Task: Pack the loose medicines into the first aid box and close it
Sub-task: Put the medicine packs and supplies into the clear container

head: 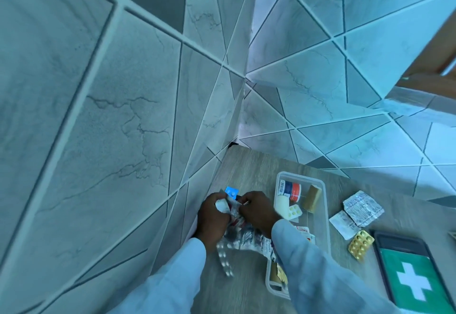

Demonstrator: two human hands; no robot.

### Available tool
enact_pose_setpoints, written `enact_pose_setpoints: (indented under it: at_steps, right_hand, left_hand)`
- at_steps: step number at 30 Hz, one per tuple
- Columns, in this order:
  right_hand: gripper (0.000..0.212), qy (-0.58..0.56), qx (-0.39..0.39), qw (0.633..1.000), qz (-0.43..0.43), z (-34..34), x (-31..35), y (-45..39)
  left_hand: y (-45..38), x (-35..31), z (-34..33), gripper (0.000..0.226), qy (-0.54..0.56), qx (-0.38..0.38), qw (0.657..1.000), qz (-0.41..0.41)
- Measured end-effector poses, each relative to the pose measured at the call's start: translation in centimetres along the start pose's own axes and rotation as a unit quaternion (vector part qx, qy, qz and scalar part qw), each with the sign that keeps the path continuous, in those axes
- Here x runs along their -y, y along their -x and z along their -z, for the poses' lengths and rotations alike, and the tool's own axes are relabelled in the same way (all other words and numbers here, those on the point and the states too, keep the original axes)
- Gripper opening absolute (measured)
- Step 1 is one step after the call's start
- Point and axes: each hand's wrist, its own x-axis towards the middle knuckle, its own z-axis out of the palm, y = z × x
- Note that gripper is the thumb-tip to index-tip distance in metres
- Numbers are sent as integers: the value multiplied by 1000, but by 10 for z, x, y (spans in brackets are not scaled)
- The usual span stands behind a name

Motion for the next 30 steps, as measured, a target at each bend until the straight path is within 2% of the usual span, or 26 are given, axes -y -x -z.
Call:
enact_pose_setpoints:
  at_steps: [5,7,11,14,17,19,22,25,27,29,30]
  right_hand:
    - [16,-115,-66,991,7,61,-3,33]
    - [20,-158,-117,980,-2,87,-21,50]
    - [15,-266,-205,938,-90,116,-76,79]
    - [17,-309,-226,912,-149,111,-101,90]
    - [10,-272,-236,918,-167,94,-112,92]
    - [21,-240,-250,921,-176,88,-109,98]
    - [23,-190,-280,929,-146,94,-105,105]
    - [18,-209,-337,910,-121,103,-106,105]
    - [10,-258,-357,888,-134,106,-107,99]
    - [4,-303,-353,873,-147,104,-105,97]
    - [5,-320,-350,868,-147,102,-105,95]
  left_hand:
    - [11,-31,-20,53,70,24,997,-16]
    - [23,-40,-35,54,76,49,996,-22]
    - [45,-36,-76,56,64,118,991,-19]
    - [55,-21,-101,51,3,139,990,-5]
    - [62,-13,-113,56,-78,177,981,-6]
    - [65,-16,-115,54,-128,181,974,-33]
    - [68,-26,-112,38,-233,145,956,-106]
    - [73,-34,-109,20,-271,124,942,-153]
    - [80,-39,-109,23,-223,151,956,-120]
    - [84,-39,-111,27,-105,227,968,-20]
    - [86,-37,-111,30,-60,259,964,25]
